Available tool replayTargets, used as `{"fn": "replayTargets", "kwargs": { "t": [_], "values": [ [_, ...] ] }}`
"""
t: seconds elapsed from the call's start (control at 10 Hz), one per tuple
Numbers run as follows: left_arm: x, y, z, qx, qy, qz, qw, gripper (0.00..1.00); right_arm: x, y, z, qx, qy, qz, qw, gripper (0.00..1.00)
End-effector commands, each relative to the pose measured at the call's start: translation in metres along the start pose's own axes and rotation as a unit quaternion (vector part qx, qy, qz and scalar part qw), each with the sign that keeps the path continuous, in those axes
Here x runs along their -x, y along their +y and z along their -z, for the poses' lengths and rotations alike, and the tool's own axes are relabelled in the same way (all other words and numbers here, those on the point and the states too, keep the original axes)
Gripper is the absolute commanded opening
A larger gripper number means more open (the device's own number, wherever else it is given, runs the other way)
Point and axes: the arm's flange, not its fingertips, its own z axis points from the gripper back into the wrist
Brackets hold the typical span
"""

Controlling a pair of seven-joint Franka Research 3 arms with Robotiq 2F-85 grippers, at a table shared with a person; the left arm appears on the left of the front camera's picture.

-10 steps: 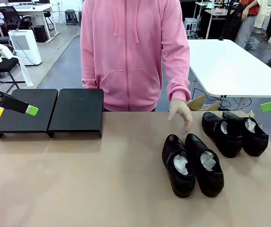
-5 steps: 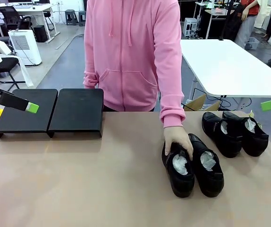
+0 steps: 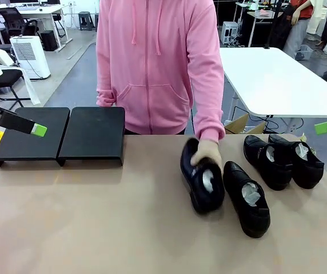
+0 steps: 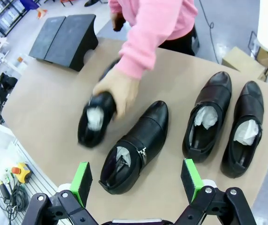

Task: Organize the shoes by placing them on the stand.
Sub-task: Pick up one Shoe and place it in the middle of the table.

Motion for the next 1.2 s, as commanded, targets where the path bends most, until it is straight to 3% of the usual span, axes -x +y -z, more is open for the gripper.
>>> {"fn": "replayTargets", "kwargs": {
  "t": [0.0,0.4,0.8,1.1],
  "values": [
    [0.0,0.001,-0.001,-0.001,0.001,0.004,1.0,1.0,0.0,-0.001,0.0,-0.008,-0.001,-0.006,1.0,1.0],
    [0.0,0.001,-0.001,-0.001,0.001,0.004,1.0,1.0,0.0,0.0,0.0,0.0,0.0,0.0,1.0,1.0],
    [0.0,0.001,-0.001,-0.001,0.001,0.004,1.0,1.0,-0.069,-0.021,0.039,0.098,0.118,-0.005,0.988,1.0],
    [0.0,0.001,-0.001,-0.001,0.001,0.004,1.0,1.0,-0.109,-0.041,0.095,0.141,0.186,0.015,0.972,1.0]
  ]
}}
